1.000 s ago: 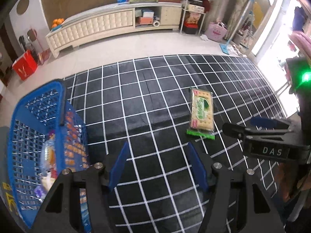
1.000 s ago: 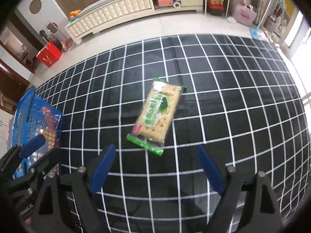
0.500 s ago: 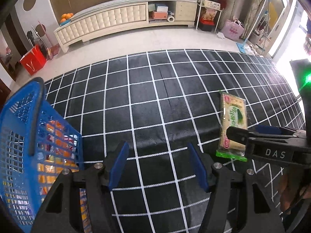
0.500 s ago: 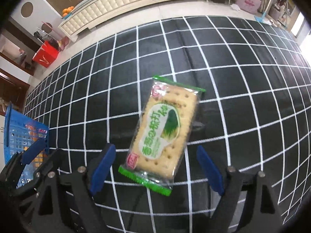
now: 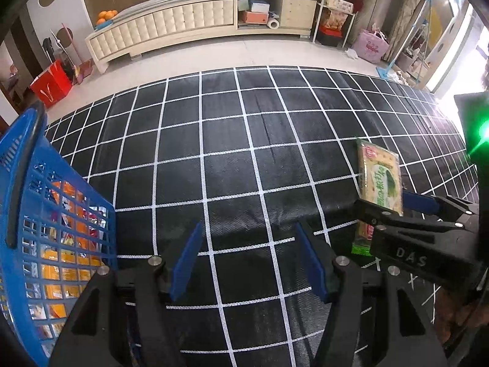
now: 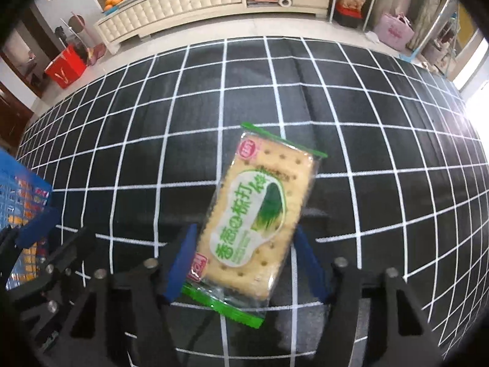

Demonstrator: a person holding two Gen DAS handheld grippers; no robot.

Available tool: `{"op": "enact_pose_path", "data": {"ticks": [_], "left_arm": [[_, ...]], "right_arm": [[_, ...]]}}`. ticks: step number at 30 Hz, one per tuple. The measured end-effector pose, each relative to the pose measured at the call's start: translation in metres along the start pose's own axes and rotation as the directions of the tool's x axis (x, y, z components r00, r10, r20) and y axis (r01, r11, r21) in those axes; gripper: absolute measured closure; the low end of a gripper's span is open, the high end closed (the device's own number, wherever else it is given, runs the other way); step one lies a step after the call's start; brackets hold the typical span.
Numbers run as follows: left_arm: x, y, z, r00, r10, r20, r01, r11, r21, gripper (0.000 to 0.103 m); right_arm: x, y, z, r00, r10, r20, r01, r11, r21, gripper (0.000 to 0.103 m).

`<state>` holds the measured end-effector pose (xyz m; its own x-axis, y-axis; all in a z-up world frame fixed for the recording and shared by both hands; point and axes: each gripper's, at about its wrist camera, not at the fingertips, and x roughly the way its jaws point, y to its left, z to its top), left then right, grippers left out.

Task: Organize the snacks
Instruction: 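Carry the cracker pack over the basket with the right tool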

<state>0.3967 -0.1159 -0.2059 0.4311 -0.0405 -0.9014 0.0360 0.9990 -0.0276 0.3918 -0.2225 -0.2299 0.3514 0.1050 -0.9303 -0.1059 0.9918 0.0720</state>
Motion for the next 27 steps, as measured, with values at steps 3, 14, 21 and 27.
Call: {"op": "enact_pose_path", "data": {"ticks": [3, 14, 21, 27], "left_arm": [[-0.001, -0.007, -0.006, 0.999, 0.033, 0.010, -0.033, 0.999, 0.025, 0.042], [-0.019, -0.010, -0.021, 1.000, -0.031, 0.006, 0.031, 0.999, 0.015, 0.042], [-0.064, -0.013, -0.034, 0.997, -0.043, 0.063, 0.041, 0.999, 0.030, 0.042], [-0.110, -0.012, -0.048, 0.990, -0.054, 0.127, 0.049, 0.998, 0.044, 0.042]], "right_arm": [[-0.005, 0.000, -0.010, 1.000, 0.012, -0.001, -0.012, 1.000, -0.026, 0.039], [-0.055, -0.013, -0.034, 0.997, 0.028, 0.073, -0.026, 0.999, -0.018, 0.039], [-0.110, 0.000, -0.052, 0.989, 0.029, 0.144, -0.024, 0.999, -0.038, 0.039], [-0.149, 0.019, -0.062, 0.977, 0.034, 0.210, -0.023, 0.998, -0.055, 0.039]]}}
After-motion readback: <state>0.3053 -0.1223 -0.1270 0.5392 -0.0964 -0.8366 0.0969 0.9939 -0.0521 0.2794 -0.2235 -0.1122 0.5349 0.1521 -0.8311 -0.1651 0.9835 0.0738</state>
